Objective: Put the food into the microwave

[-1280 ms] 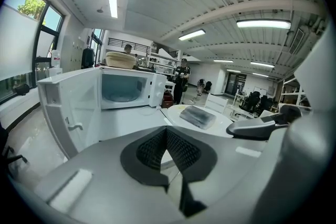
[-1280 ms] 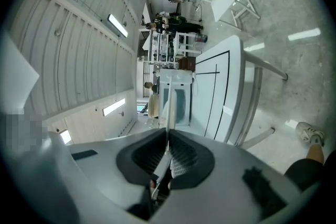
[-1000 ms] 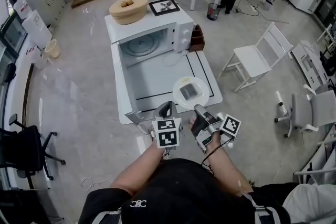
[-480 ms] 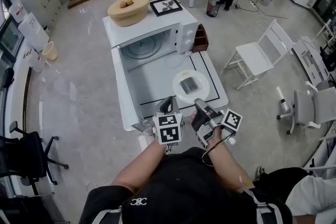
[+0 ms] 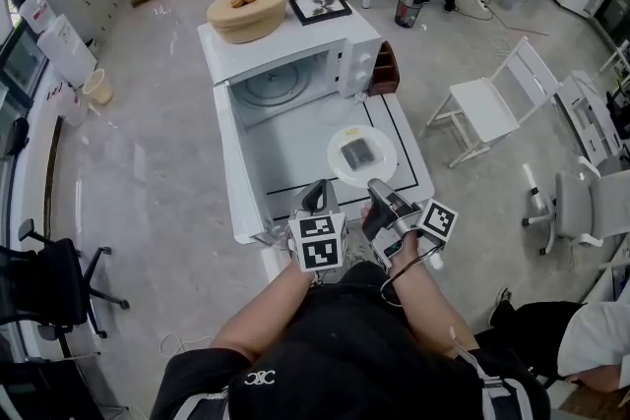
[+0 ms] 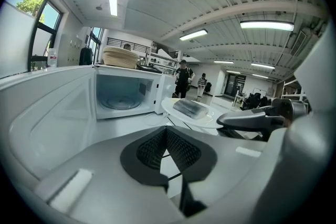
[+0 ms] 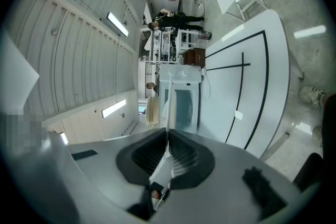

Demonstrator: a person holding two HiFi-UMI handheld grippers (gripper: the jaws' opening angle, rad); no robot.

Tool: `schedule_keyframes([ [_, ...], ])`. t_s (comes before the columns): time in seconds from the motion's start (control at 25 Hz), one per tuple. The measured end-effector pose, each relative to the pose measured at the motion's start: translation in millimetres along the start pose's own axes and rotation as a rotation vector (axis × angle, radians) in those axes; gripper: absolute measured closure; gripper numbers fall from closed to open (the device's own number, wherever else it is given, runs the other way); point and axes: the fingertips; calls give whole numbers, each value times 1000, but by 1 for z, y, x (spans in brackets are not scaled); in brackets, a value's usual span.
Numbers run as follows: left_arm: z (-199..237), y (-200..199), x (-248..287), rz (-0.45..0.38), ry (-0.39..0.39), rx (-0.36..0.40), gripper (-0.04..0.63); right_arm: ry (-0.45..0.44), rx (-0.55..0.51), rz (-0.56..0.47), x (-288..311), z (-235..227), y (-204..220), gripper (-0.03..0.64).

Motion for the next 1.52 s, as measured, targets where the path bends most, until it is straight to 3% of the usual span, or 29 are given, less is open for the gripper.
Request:
schedule_keyframes([
  [0.72, 33, -20, 47, 5, -163, -68, 588, 17, -18, 171, 91, 0, -39, 595],
  [1.52, 91, -51, 86, 13, -442, -176, 588, 41, -58, 461, 216, -2, -57, 595],
])
Point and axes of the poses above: the fingertips, and each gripper's own axes: x forward along the fingers, z to its left, y out of its underside, and after that the axes turned 3 degrees about x, right-handed
